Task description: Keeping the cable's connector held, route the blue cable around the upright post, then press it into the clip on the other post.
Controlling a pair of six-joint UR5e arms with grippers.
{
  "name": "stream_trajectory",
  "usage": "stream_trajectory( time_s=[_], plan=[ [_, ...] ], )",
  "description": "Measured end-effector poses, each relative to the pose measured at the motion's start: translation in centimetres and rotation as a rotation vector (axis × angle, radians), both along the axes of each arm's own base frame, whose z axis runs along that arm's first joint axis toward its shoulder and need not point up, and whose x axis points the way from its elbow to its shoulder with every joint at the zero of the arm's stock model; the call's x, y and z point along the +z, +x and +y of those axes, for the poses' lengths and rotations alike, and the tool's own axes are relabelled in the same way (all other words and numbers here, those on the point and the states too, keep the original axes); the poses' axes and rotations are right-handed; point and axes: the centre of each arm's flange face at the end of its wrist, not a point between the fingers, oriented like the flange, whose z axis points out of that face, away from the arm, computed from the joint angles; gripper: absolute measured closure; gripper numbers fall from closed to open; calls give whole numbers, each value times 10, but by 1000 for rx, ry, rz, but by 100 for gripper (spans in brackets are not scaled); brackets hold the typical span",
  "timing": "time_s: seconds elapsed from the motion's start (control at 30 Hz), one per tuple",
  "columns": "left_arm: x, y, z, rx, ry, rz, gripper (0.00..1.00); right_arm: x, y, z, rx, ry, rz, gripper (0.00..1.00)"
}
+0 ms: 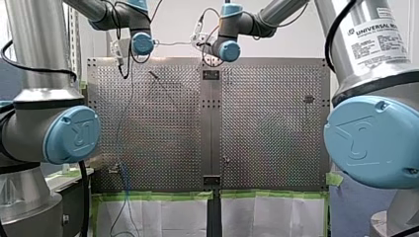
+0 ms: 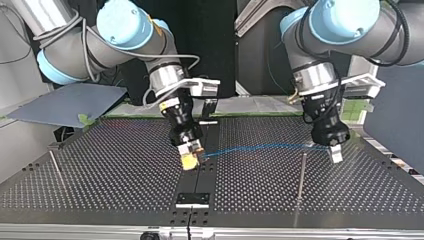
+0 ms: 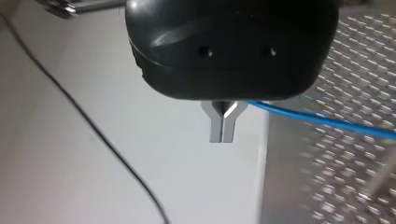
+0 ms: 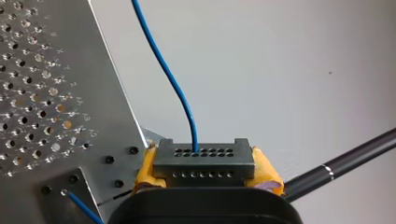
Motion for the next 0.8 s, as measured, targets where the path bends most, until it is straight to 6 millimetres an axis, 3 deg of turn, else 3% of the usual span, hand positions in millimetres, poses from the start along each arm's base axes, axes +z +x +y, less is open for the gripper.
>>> stream_trajectory(
  time_s=[0.37,0.8],
  plan=[
    [-21,55,34,-4,17,117,100,-12,21,-24,-4,4,6,100],
    [-30,101,86,-10,8,135,100,-46,44,-43,-1,11,32,100]
  ],
)
